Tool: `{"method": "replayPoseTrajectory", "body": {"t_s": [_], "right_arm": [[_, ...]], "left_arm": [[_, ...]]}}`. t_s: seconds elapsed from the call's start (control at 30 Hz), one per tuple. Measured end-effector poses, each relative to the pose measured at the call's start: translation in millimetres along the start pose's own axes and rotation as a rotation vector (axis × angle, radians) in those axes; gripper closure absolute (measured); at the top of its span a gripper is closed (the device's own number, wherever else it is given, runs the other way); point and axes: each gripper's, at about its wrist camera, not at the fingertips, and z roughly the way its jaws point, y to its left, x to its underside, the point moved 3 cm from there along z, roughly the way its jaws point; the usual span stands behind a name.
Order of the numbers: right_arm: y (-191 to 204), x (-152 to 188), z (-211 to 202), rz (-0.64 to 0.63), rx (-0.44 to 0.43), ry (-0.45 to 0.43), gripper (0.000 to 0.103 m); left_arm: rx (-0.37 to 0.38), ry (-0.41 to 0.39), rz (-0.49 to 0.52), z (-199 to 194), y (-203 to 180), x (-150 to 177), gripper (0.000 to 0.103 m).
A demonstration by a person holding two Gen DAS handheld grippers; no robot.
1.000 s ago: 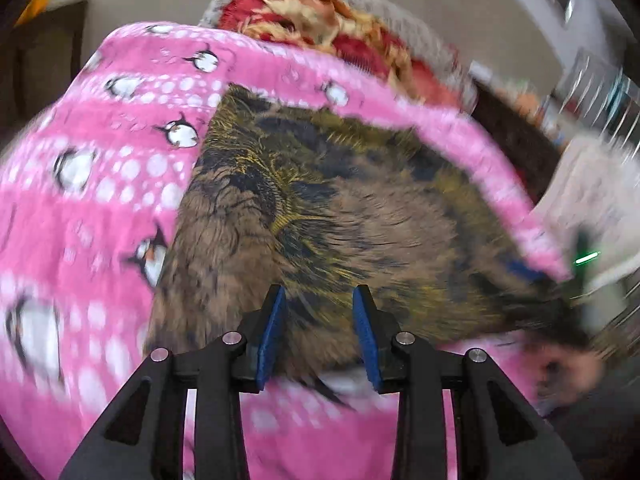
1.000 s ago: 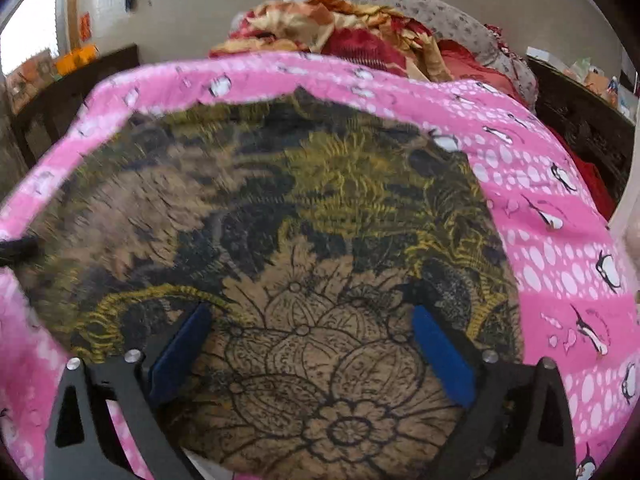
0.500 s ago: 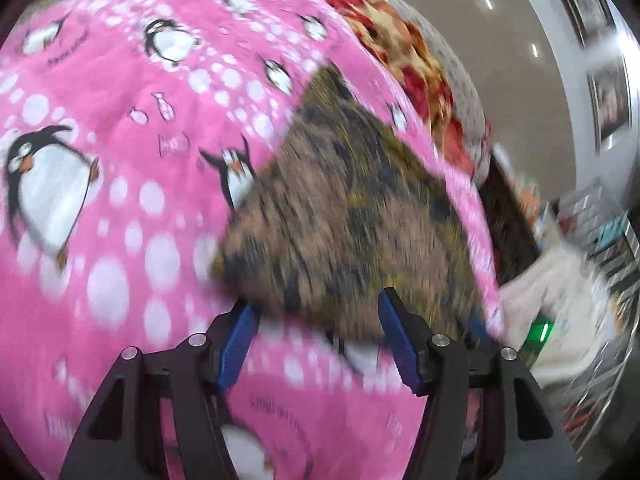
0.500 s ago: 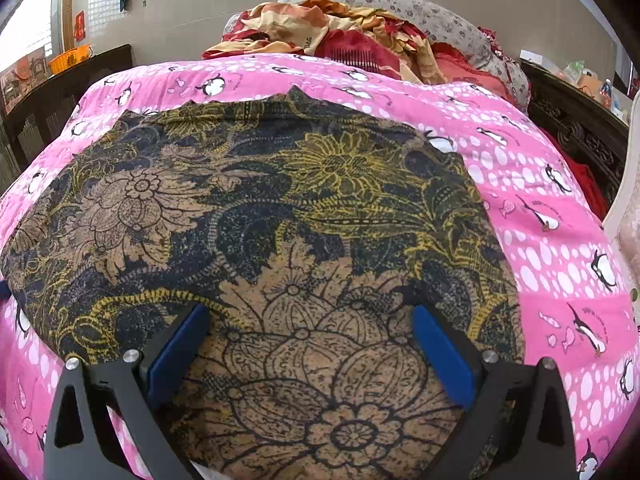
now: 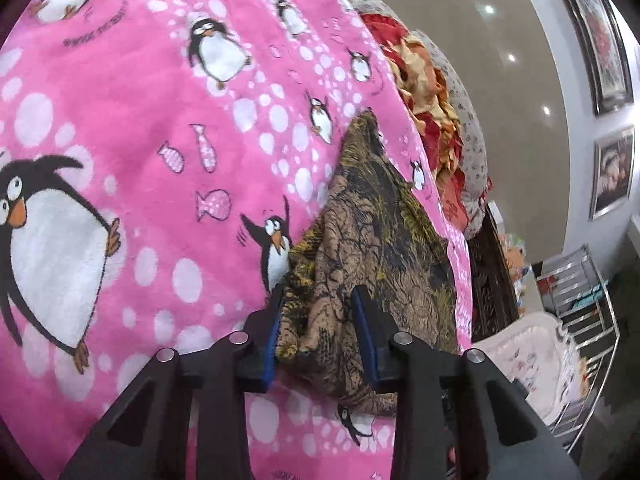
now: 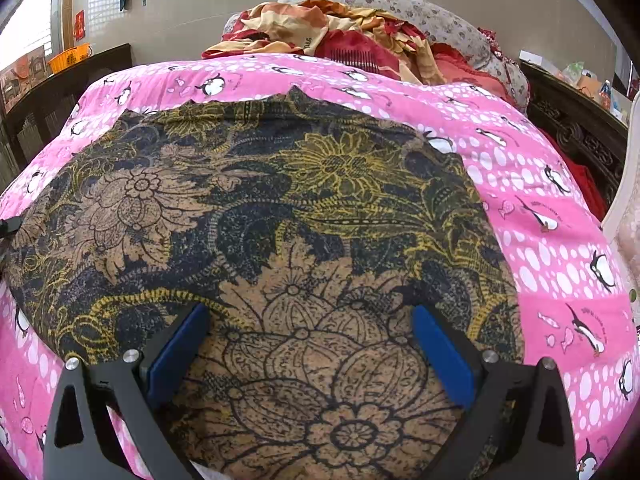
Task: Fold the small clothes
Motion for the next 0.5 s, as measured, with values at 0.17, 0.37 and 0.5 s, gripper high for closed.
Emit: {"method": "replayPoseTrajectory", "body": {"t_s": [0.17,0.37,0.5], "right_arm": [[0,0,0,0.004,-0.004,0.005,0.000],[-1,-3,1,-0.009,-0.004,0.033,0.000],[8,-28,-18,-0.056,0.005,0.052,0.011]], "left_arm": [[0.002,0.012,0.013,3,-2,1,0.090],[0.028,0.014,0.037,4,-4,5,0.090],[0.030,0.018,0.054,-1,-2,8,0.094]]}}
